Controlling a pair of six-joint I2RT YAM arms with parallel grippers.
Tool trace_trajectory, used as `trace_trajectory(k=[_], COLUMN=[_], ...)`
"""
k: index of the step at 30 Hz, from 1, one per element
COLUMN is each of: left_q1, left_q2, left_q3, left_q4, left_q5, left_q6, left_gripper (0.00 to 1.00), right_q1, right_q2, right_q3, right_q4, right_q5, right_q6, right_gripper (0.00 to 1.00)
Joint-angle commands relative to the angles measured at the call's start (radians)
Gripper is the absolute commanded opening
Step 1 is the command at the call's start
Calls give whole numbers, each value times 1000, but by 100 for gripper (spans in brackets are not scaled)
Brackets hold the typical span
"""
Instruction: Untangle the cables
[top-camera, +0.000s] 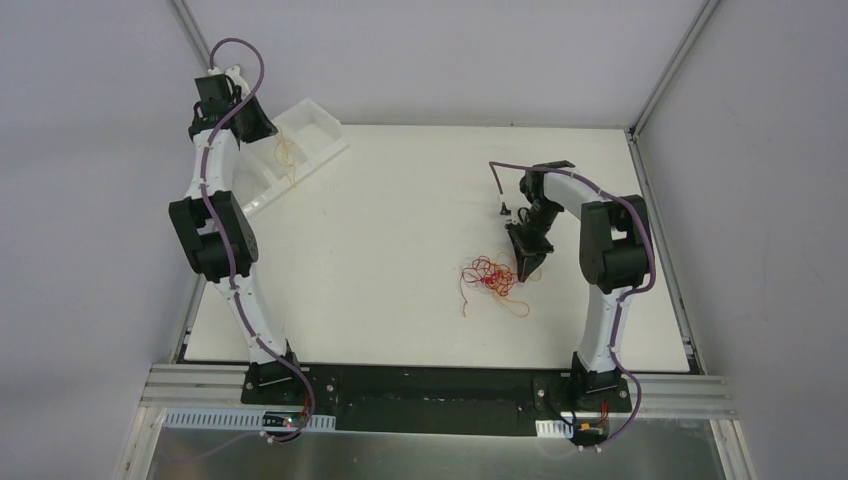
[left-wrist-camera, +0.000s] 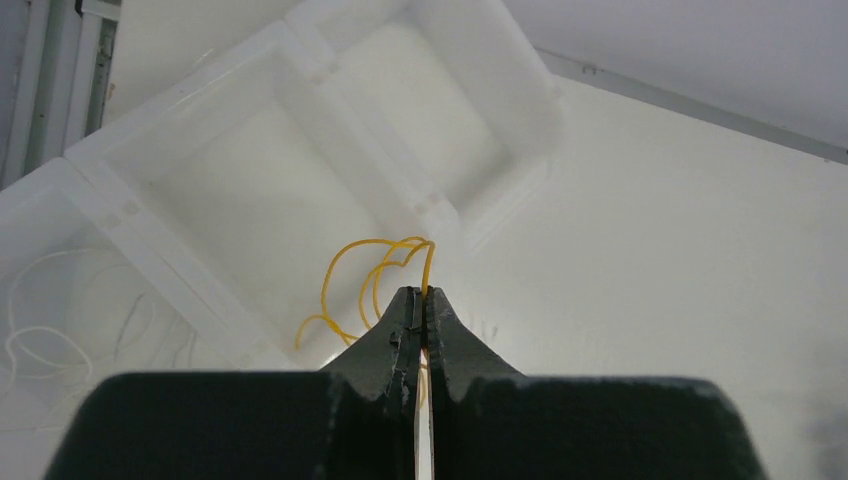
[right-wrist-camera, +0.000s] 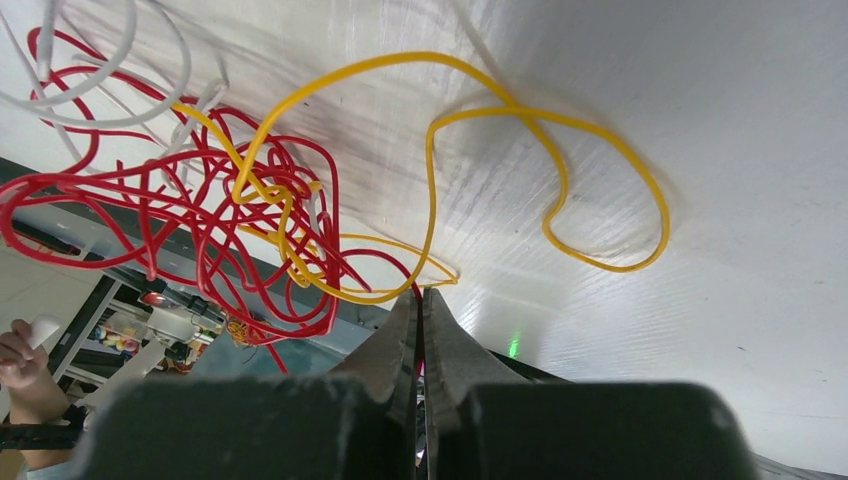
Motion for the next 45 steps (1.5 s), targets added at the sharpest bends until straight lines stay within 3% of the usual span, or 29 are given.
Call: trace_trajectory(k=[1,9,15,16,19,23,25,29,33,40,45], left_q1=[26,45,45,45,45,25,-17,-169,-337,-587,-655], left_q2=[30,69,88,85,34,-104,-186,-321,-379,-355,-282], left_q3=[105,227,183,168,122,17,-78,-324,-530,-700,-734], left_q4=[44,51,46,37,12,3,1,1,3,109,219], left_q5=[-68,-45,-42,-31,54,280,366,499,566,542,556], left_q6=[59,96,151,166,181,151,122,57,-3,-89,-112], left_gripper=[0,0,1,8,45,66,70,70,66,61,50], right_q1=[-4,-4,-3,-4,-3,-4,-4,7,57,101,119], right_q2=[-48,-45,-34,-34,-37,-50,-59,-86,-78,-114,-107], right_q3=[32,51,73,74,72,75,91,108,122,23,0], right_q4=[-66,-80,-89,-88,-81,-56,-39,61,114,182,189], right_q5=[-19,-28,-38,-40,-56,-119,-183,-329,-373,-361,-340], right_q6=[-17,-33,-46,-49,-56,-57,-51,8,42,58,69], right_gripper=[0,0,0,0,0,0,0,0,0,0,0])
